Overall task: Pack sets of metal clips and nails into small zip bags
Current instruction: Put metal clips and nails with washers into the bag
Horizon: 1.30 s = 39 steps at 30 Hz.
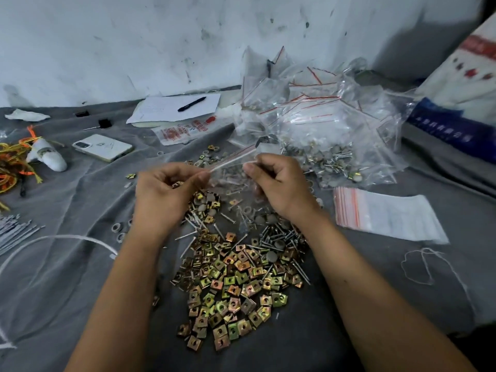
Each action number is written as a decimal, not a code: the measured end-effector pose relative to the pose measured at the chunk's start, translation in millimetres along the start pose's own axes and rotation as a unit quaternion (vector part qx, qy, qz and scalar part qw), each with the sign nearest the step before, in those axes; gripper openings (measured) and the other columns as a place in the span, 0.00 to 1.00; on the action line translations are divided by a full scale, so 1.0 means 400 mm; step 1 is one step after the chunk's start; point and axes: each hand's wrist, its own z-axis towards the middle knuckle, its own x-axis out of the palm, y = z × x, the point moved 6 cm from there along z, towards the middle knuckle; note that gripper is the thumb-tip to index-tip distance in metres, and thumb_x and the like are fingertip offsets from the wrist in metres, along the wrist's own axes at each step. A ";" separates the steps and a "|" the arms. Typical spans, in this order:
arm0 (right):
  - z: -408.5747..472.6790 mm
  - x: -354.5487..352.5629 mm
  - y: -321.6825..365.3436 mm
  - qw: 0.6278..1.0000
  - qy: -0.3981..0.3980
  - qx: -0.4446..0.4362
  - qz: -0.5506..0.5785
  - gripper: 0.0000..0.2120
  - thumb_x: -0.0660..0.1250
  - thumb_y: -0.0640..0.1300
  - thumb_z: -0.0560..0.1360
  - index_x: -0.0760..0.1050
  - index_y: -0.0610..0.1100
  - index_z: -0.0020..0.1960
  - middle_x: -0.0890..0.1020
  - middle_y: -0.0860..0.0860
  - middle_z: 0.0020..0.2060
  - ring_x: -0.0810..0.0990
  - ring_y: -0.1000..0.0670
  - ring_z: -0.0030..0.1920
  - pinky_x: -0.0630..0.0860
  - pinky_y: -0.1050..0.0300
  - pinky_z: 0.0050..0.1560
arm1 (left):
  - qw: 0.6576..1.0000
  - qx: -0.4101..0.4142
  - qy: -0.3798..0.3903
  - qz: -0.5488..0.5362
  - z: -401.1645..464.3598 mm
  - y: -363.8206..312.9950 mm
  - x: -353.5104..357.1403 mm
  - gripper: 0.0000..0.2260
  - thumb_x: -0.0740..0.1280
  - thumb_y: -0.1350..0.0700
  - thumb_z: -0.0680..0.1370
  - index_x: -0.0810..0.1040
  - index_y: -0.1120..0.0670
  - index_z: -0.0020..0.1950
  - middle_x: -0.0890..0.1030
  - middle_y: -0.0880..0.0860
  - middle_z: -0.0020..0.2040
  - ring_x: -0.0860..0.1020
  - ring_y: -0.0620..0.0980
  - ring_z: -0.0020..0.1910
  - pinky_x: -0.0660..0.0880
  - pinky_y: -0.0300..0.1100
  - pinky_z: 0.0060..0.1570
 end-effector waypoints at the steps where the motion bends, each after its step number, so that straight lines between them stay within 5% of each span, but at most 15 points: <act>1: 0.001 -0.002 0.001 1.000 -0.003 -0.001 0.003 0.11 0.69 0.43 0.81 0.78 0.51 0.40 0.80 0.52 0.28 0.79 0.55 0.27 0.76 0.60 0.27 | 1.000 0.001 -0.004 0.018 0.011 -0.005 0.001 0.03 0.76 0.51 0.73 0.86 0.49 0.43 0.87 0.49 0.39 0.82 0.50 0.36 0.79 0.42 0.36; 7: 0.002 -0.078 0.007 0.998 -0.066 0.001 -0.007 0.08 0.68 0.45 0.82 0.81 0.47 0.45 0.79 0.57 0.27 0.76 0.57 0.26 0.72 0.60 0.26 | 0.991 0.044 -0.001 0.126 0.086 -0.081 0.085 0.09 0.74 0.57 0.79 0.81 0.49 0.39 0.82 0.47 0.34 0.76 0.34 0.27 0.69 0.28 0.24; 10: 0.021 -0.143 0.008 0.997 -0.073 0.013 -0.023 0.10 0.67 0.46 0.83 0.81 0.48 0.44 0.78 0.55 0.26 0.74 0.56 0.25 0.71 0.60 0.29 | 0.984 0.083 0.010 0.156 0.120 -0.122 0.161 0.12 0.70 0.53 0.82 0.79 0.52 0.38 0.80 0.52 0.34 0.74 0.44 0.28 0.69 0.39 0.29; 13: 0.081 -0.224 0.004 0.996 -0.082 0.028 -0.028 0.11 0.67 0.45 0.83 0.82 0.43 0.43 0.78 0.52 0.24 0.73 0.55 0.22 0.69 0.63 0.25 | 0.978 0.104 -0.066 0.171 0.172 -0.164 0.230 0.21 0.64 0.48 0.85 0.76 0.59 0.37 0.74 0.52 0.30 0.70 0.50 0.31 0.60 0.46 0.34; 16: 0.181 -0.332 -0.032 0.988 -0.139 0.065 -0.035 0.12 0.67 0.45 0.83 0.81 0.44 0.41 0.78 0.52 0.23 0.72 0.54 0.21 0.66 0.63 0.23 | 0.963 0.127 -0.128 0.198 0.213 -0.202 0.328 0.14 0.62 0.47 0.85 0.74 0.56 0.47 0.76 0.49 0.40 0.74 0.51 0.44 0.61 0.45 0.41; 18: 0.238 -0.420 -0.091 0.972 -0.184 0.126 -0.077 0.07 0.69 0.45 0.81 0.81 0.43 0.46 0.82 0.50 0.30 0.77 0.53 0.25 0.72 0.60 0.27 | 0.950 0.172 -0.087 0.246 0.214 -0.208 0.439 0.13 0.62 0.47 0.85 0.76 0.56 0.57 0.79 0.54 0.55 0.74 0.55 0.57 0.69 0.47 0.53; 21: 0.247 -0.554 -0.175 0.909 -0.249 0.228 -0.246 0.13 0.73 0.47 0.77 0.77 0.45 0.59 0.84 0.48 0.52 0.83 0.48 0.50 0.79 0.52 0.53 | 0.909 0.227 0.067 0.343 0.189 -0.174 0.629 0.19 0.61 0.46 0.85 0.74 0.57 0.70 0.72 0.59 0.71 0.66 0.60 0.72 0.67 0.54 0.67; 24: 0.193 -0.619 -0.168 0.887 -0.285 0.209 -0.296 0.09 0.73 0.46 0.75 0.76 0.49 0.53 0.82 0.53 0.47 0.81 0.50 0.51 0.76 0.56 0.51 | 0.853 0.226 0.211 0.421 0.169 -0.106 0.774 0.25 0.57 0.45 0.85 0.63 0.53 0.80 0.57 0.58 0.83 0.52 0.61 0.82 0.61 0.59 0.75; 26: 0.146 -0.631 -0.154 0.889 -0.226 0.199 -0.345 0.05 0.74 0.45 0.74 0.78 0.51 0.43 0.81 0.57 0.38 0.82 0.54 0.43 0.73 0.61 0.41 | 0.818 0.207 0.269 0.465 0.164 -0.054 0.833 0.27 0.53 0.41 0.86 0.56 0.49 0.83 0.49 0.55 0.85 0.44 0.60 0.84 0.51 0.62 0.80; 28: 0.082 -0.616 -0.143 0.891 -0.085 0.226 -0.385 0.09 0.76 0.47 0.74 0.80 0.50 0.36 0.82 0.55 0.30 0.82 0.55 0.35 0.73 0.62 0.34 | 0.792 0.207 0.282 0.500 0.163 -0.018 0.867 0.27 0.49 0.39 0.85 0.56 0.46 0.83 0.49 0.54 0.85 0.43 0.61 0.84 0.46 0.65 0.80; 32: -0.084 -0.541 -0.141 0.823 0.179 0.317 -0.437 0.18 0.78 0.65 0.66 0.79 0.54 0.45 0.82 0.56 0.39 0.80 0.56 0.40 0.77 0.56 0.40 | 0.780 0.215 0.280 0.517 0.180 -0.008 0.888 0.29 0.47 0.36 0.84 0.59 0.47 0.83 0.52 0.54 0.85 0.46 0.61 0.83 0.47 0.64 0.79; 35: -0.156 -0.516 -0.141 0.847 0.174 0.296 -0.406 0.28 0.82 0.63 0.61 0.74 0.50 0.52 0.77 0.54 0.46 0.76 0.52 0.45 0.77 0.55 0.47 | 0.794 0.189 0.323 0.479 0.182 -0.021 0.880 0.30 0.47 0.35 0.84 0.59 0.47 0.83 0.51 0.54 0.85 0.44 0.60 0.84 0.40 0.65 0.80; 39: -0.176 -0.535 -0.144 0.914 0.102 0.230 -0.318 0.27 0.84 0.53 0.63 0.74 0.44 0.51 0.75 0.51 0.46 0.71 0.51 0.42 0.69 0.63 0.39 | 0.866 0.212 0.251 0.377 0.127 -0.060 0.826 0.26 0.53 0.39 0.86 0.68 0.52 0.79 0.59 0.58 0.83 0.49 0.59 0.84 0.43 0.60 0.81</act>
